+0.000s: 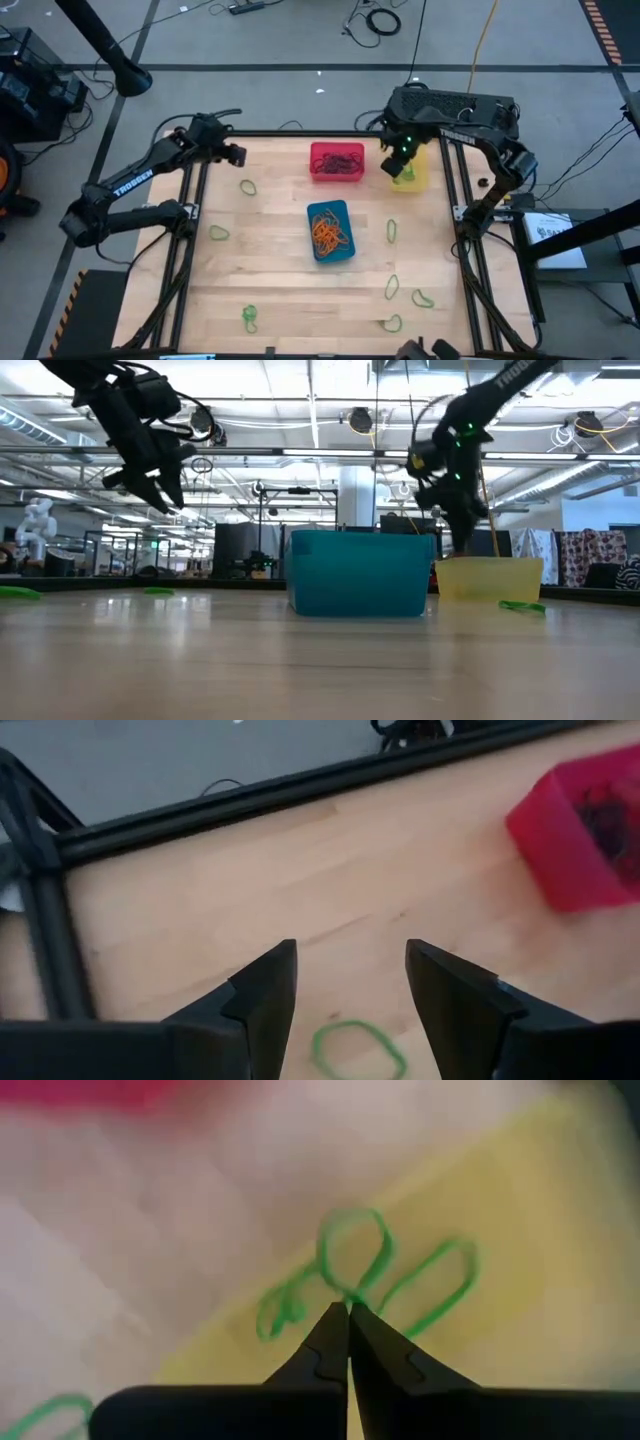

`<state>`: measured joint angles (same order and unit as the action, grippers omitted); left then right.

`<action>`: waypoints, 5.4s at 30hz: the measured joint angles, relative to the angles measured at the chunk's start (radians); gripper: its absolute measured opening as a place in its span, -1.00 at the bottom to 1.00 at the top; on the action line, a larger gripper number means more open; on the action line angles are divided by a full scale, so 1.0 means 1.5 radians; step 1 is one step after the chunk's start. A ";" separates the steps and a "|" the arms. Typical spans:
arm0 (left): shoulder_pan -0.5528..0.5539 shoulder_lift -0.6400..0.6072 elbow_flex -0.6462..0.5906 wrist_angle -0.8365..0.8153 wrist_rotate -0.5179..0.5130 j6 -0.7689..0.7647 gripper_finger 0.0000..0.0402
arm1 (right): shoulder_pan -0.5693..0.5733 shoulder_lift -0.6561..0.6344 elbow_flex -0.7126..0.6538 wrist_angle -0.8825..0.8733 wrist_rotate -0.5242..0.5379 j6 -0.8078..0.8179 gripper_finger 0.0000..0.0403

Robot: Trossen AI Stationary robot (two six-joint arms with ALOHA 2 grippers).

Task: Sort rubber bands into baskets
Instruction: Put the green rubber band into the yellow bin

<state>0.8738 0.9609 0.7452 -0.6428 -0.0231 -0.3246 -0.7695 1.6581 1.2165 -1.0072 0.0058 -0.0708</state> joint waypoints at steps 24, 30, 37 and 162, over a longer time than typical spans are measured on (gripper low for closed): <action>-0.144 0.027 0.000 0.020 0.005 -0.267 -0.03 | -0.006 0.000 -0.083 0.012 0.132 -0.061 -0.13; -0.175 0.027 0.000 0.014 -0.003 -0.235 -0.03 | -0.006 0.000 -0.051 -0.002 0.078 -0.033 0.09; -0.183 0.040 0.000 -0.105 -0.023 -0.151 -0.03 | 0.017 0.000 0.028 -0.001 -0.012 0.116 0.12; -0.319 0.080 -0.123 0.338 0.292 -0.041 -0.15 | 0.411 0.186 0.150 0.506 -0.082 0.427 -1.00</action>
<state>0.3952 1.0812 0.5606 -0.1356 0.4149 -0.3857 -0.1536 1.9372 1.4418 -0.2480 -0.1168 0.5692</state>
